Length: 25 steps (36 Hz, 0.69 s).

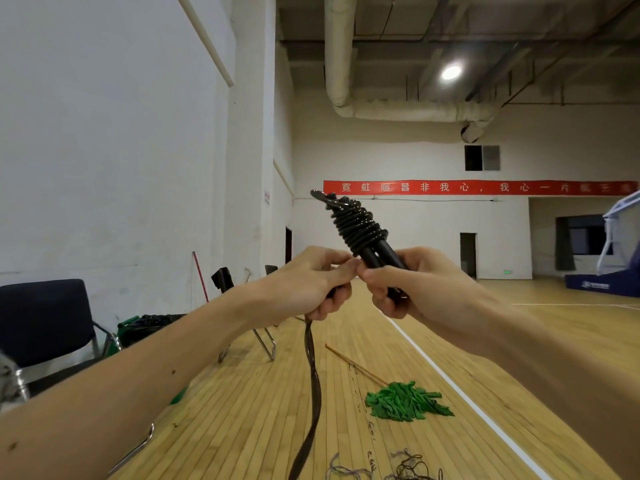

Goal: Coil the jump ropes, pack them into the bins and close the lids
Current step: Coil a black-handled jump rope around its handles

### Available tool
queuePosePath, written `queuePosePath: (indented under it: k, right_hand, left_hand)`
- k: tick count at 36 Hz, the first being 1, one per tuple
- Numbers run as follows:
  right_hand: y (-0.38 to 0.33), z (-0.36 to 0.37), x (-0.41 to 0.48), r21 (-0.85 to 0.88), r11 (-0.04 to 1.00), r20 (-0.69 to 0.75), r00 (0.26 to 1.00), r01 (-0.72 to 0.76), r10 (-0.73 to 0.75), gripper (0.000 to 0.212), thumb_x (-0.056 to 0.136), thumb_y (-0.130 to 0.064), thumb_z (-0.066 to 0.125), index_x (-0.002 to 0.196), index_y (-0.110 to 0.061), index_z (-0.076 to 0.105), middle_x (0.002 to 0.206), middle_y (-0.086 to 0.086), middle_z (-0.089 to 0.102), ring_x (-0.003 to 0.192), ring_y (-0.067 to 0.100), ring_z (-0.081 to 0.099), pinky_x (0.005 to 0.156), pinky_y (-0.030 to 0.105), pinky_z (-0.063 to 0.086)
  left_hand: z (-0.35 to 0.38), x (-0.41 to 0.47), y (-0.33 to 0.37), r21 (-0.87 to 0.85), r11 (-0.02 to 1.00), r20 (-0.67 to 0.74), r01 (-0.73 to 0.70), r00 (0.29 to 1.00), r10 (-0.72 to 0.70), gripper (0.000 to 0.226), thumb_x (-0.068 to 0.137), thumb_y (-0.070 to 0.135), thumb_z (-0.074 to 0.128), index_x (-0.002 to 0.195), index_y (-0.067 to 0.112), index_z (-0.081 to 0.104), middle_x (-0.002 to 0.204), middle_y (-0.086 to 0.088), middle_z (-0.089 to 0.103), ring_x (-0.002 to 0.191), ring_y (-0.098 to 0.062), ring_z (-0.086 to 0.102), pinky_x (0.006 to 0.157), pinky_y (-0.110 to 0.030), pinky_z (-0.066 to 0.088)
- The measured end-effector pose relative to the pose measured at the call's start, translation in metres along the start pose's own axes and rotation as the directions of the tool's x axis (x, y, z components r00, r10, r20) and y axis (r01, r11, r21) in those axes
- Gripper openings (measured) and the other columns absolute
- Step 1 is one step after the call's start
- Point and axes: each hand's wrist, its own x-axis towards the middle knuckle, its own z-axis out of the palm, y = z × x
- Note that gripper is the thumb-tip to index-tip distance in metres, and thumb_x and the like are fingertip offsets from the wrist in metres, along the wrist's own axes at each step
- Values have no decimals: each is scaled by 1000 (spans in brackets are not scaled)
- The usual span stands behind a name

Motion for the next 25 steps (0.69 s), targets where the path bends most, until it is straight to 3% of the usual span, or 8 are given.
queuePosePath:
  k: [6, 11, 16, 21, 25]
  right_hand:
    - [9, -5, 7, -196, 981, -116, 993, 2, -25, 21, 99, -20, 62, 85, -5, 64, 59, -2, 59, 53, 10, 53, 55, 24, 44]
    - [20, -10, 15, -285, 959, -171, 984, -8, -42, 17, 98, -22, 65, 86, -10, 66, 55, -6, 59, 48, 5, 53, 49, 17, 43]
    - [25, -16, 24, -369, 930, -212, 974, -3, -81, 17, 98, -22, 64, 83, -14, 66, 52, -8, 57, 46, 3, 50, 49, 17, 41]
    - [36, -24, 32, -427, 903, -250, 966, -44, -71, 15, 99, -24, 63, 91, -12, 67, 65, -2, 60, 55, 10, 52, 56, 23, 45]
    - [42, -45, 36, -413, 902, -302, 953, -129, -1, 14, 99, -22, 64, 97, -8, 66, 71, 3, 64, 59, 13, 55, 63, 30, 48]
  left_hand:
    - [-2, -2, -6, -169, 981, 127, 97, 989, -76, 29, 105, 26, 49, 133, 23, 56, 69, 3, 51, 53, -6, 45, 44, -15, 36]
    - [2, -1, -5, -235, 961, 167, 142, 980, -104, 31, 104, 22, 50, 134, 21, 56, 68, 4, 50, 52, -4, 44, 43, -13, 35]
    - [11, -3, -5, -231, 961, 143, 152, 982, -121, 26, 104, 18, 50, 129, 12, 57, 70, 1, 56, 57, -8, 53, 50, -16, 45]
    - [17, -6, -10, -236, 947, 161, 218, 970, -183, 24, 105, 16, 48, 125, 9, 59, 70, -1, 54, 62, -13, 56, 56, -20, 50]
    - [23, -13, -15, -156, 958, 214, 241, 955, -205, 27, 107, 27, 44, 125, 13, 57, 62, 4, 36, 51, -11, 41, 47, -22, 37]
